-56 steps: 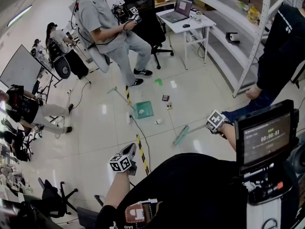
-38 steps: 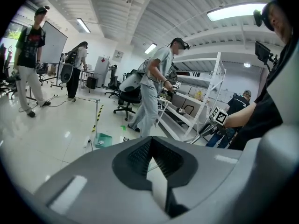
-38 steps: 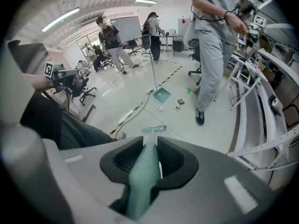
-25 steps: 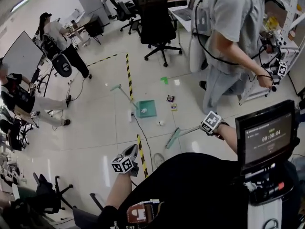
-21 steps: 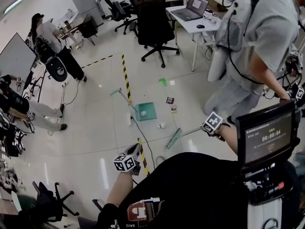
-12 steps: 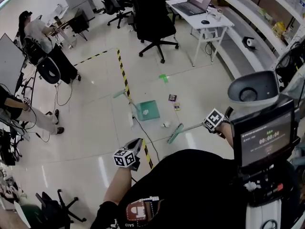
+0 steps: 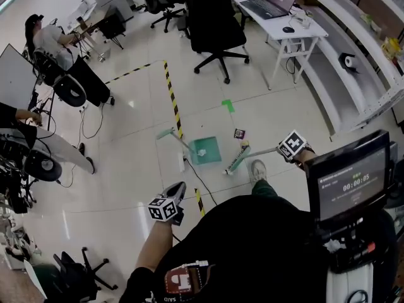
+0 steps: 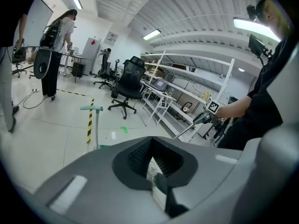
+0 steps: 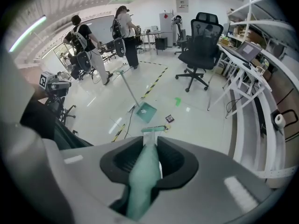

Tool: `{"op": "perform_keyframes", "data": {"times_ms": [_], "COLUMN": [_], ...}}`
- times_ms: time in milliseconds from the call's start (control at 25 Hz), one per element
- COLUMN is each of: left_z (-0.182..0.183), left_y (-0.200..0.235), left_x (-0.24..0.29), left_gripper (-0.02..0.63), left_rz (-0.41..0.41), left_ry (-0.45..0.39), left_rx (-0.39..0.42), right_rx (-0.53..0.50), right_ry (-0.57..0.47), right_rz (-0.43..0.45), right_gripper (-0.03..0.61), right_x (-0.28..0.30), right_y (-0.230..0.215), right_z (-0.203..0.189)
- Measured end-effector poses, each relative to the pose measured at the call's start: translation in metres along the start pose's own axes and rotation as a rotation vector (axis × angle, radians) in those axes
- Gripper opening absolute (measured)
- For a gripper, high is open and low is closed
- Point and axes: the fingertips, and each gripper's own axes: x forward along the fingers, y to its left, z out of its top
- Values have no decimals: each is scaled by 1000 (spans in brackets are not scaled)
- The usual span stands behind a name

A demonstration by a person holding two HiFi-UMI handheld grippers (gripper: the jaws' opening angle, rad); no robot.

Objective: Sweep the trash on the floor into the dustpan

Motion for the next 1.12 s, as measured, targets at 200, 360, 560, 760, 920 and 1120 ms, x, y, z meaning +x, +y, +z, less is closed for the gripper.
{"op": "perform_keyframes", "data": {"times_ms": [200, 360, 560, 760, 920, 1120], "left_z": [38, 77, 111, 102, 85, 62], "left_y": [4, 3, -8, 11, 37, 58], "left_x": [60, 107, 150, 162, 152, 138], "left_gripper": [2, 2, 2, 2, 2, 2], "left_rz": [93, 157, 167, 165, 154, 150], "left_ry": [-15, -47, -74, -63, -62, -56], "left_rx": [-52, -137, -196, -242, -282, -313], "right_rx": [-78, -211, -492, -721, -932, -1172], "right_ry": [11, 49, 133, 274, 382, 536], "right_rz": [44, 83, 107, 80, 86, 38], "right_gripper": [89, 89, 89, 89, 89, 89], "right_x": [30, 46, 59, 89, 128, 191], "right_y": [-99, -169, -221, -233, -209, -186], "right_z": [60, 131, 200, 237, 247, 243]}}
